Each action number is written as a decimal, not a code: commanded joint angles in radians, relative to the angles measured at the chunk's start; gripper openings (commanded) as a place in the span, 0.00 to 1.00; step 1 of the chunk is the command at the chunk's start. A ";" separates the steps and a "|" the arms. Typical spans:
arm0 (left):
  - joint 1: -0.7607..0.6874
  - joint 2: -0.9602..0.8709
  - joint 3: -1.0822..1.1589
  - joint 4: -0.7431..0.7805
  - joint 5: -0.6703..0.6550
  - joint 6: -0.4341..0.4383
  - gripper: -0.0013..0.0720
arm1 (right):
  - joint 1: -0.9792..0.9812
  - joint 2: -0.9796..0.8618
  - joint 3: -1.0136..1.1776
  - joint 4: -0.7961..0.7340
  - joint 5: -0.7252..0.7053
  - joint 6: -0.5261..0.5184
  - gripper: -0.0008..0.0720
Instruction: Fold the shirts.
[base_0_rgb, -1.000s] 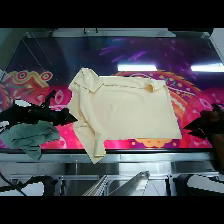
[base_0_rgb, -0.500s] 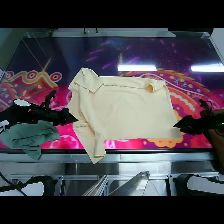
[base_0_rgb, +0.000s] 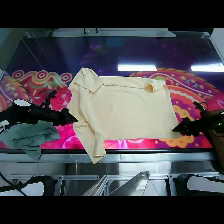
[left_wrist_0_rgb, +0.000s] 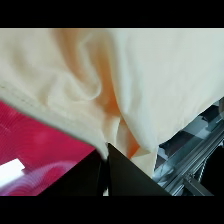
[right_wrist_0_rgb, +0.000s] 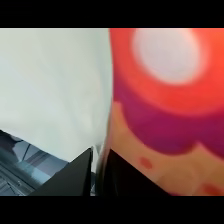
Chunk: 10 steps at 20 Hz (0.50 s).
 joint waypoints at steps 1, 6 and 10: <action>0.001 0.001 0.001 0.000 -0.001 0.001 0.05 | 0.000 0.001 0.002 0.016 0.050 -0.002 0.15; 0.001 0.001 0.001 0.000 -0.005 0.001 0.06 | -0.001 0.001 0.002 0.016 0.036 -0.002 0.03; 0.001 0.001 0.001 -0.001 -0.003 0.001 0.06 | 0.000 -0.010 0.002 0.017 0.024 0.090 0.03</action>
